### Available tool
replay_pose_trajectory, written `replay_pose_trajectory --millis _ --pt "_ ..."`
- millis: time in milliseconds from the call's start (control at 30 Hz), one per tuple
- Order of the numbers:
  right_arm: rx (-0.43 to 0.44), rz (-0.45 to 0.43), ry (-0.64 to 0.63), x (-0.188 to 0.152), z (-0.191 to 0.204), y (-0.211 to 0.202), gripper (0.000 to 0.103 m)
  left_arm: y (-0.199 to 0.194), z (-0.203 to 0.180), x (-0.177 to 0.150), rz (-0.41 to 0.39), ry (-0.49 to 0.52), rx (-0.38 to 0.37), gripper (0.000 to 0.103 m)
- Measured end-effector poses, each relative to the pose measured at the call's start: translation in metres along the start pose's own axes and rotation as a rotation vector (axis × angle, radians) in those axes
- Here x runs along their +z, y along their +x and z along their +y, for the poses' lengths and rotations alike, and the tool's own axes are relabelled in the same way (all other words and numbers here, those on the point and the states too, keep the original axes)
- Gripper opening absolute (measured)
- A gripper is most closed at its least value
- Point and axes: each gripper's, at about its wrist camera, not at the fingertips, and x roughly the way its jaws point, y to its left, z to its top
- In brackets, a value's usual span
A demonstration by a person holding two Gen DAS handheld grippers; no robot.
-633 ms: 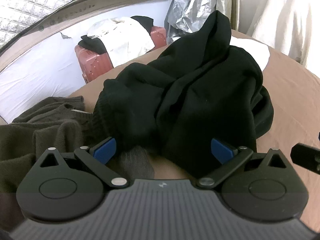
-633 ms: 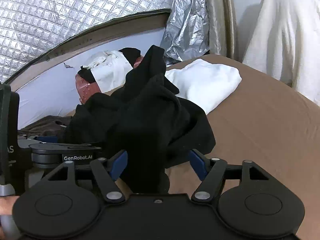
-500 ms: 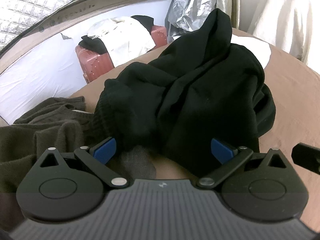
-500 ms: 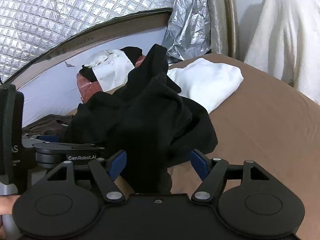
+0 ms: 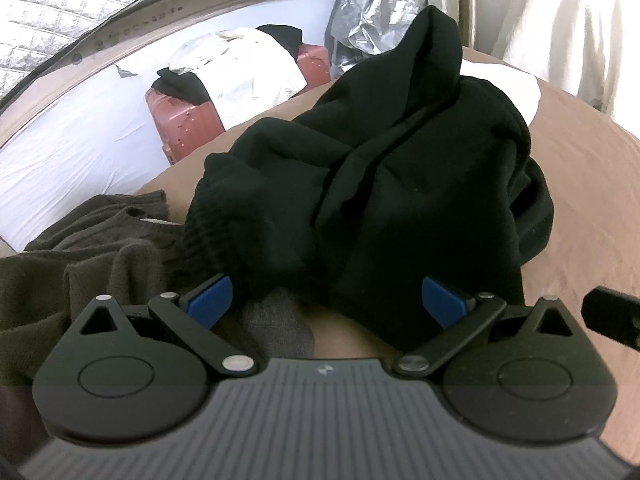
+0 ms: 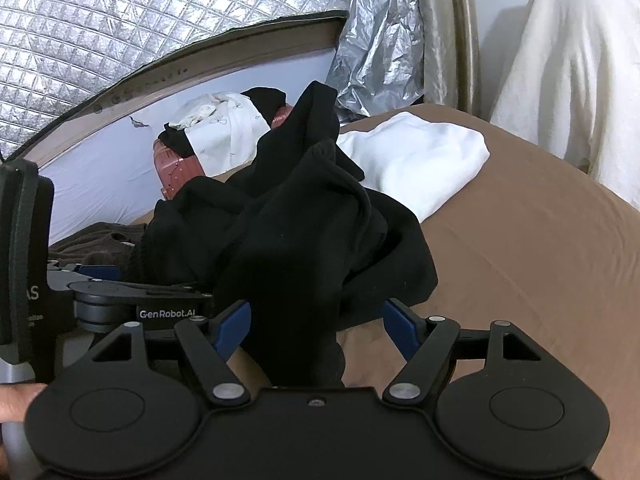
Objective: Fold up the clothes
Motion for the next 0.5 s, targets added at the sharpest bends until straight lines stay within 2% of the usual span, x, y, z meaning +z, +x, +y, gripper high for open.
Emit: replay_pose_trajectory --millis 500 --pt "0.033 -0.018 -0.001 0.0014 0.0007 -0.0054 0.078 -0.0068 -0.0001 0.0011 -0.046 0.015 -0.030 0.103"
